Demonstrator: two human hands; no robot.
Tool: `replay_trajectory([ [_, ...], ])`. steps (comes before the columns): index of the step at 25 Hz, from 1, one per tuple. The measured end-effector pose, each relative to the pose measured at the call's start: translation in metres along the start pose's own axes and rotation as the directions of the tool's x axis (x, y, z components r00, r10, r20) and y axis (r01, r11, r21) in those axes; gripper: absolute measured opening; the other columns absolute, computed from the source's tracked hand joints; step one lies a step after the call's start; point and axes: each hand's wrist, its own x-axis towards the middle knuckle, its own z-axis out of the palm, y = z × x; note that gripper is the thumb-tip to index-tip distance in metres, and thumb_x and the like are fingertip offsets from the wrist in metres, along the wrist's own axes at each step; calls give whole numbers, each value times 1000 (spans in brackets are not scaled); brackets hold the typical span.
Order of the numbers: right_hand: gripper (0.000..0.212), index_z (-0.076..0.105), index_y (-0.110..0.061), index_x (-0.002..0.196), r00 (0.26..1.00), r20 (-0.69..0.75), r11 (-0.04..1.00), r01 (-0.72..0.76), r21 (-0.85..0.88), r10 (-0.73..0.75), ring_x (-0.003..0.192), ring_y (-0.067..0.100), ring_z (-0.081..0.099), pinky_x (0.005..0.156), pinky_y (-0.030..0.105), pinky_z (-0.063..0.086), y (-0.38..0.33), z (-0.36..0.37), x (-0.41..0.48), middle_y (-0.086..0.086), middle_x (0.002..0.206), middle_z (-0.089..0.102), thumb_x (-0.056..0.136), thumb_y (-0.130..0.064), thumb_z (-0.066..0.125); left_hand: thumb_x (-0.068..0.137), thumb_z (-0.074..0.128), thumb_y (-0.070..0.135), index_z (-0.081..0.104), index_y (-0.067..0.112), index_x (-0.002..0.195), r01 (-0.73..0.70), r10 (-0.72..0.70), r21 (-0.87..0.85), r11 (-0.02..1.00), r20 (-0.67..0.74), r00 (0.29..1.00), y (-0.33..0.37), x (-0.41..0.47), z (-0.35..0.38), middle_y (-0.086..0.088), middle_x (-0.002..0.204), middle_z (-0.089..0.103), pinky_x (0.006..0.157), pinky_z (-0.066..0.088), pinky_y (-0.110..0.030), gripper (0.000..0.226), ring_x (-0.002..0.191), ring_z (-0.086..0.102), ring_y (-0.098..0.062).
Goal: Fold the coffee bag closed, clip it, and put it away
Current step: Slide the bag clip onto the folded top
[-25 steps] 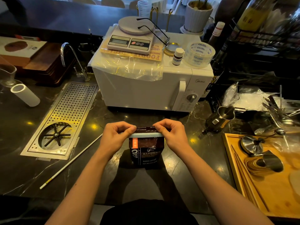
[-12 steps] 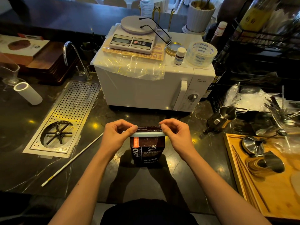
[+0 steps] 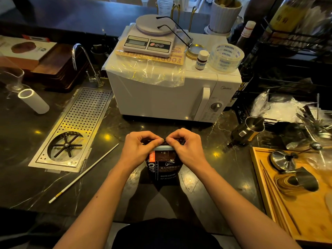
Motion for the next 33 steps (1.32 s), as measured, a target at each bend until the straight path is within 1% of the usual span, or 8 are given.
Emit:
replay_trajectory([
  [4,12,73,-21,72,983,-60,979,-162,127,171,69,8,66,65,22,54,6,-1,1,-5,71,71,75,-27,82,75,80,22,78,17,81,85,-92,-77,993,-93,991,-2,1,0,0,78,75,70,59,-31,7,77,72,-15],
  [7,12,71,-22,69,972,-34,947,-219,234,233,69,10,66,67,29,55,10,-2,0,-3,71,71,77,-23,80,80,75,17,77,15,81,103,-109,-99,990,-56,992,-4,1,0,-3,80,75,72,59,-33,3,78,72,-18],
  [10,8,76,-18,79,969,79,934,-245,261,232,77,13,69,72,31,57,16,-9,1,-1,79,74,86,-18,71,86,68,18,76,22,86,132,-131,-112,985,15,991,-8,-1,-8,3,86,77,76,57,-25,9,85,72,-11],
  [15,11,74,-18,95,977,32,922,-208,325,209,86,11,70,73,22,57,18,-11,-13,-3,90,74,87,-24,68,79,75,13,72,25,101,145,-143,-229,963,27,989,-12,-17,-10,12,97,75,80,58,-24,25,95,70,-6],
  [20,45,60,-17,122,957,196,900,-272,342,215,111,5,65,94,22,53,33,-7,-31,-5,117,70,80,-15,77,78,77,17,52,31,131,256,-260,-275,927,22,965,-26,-29,2,16,122,59,89,50,-18,60,111,58,-2],
  [24,48,57,-23,127,951,178,901,-300,314,255,115,6,63,96,29,54,41,0,-41,-7,121,68,82,-25,76,84,68,29,57,34,115,334,-345,-275,902,8,939,-28,-38,15,13,113,64,90,51,-26,33,109,60,-6],
  [28,42,63,-23,122,964,86,913,-264,309,250,111,6,65,92,28,55,42,5,-43,-6,117,71,82,-21,76,84,70,26,64,29,113,282,-294,-225,933,-18,956,-34,-39,14,8,109,72,91,53,-29,30,107,67,-10],
  [33,40,60,-32,119,965,77,912,-262,317,251,109,-1,65,86,18,55,38,6,-43,-13,114,70,84,-21,74,85,68,31,61,33,113,252,-270,-220,942,-54,961,-31,-39,21,19,103,68,77,51,-10,29,99,64,11],
])
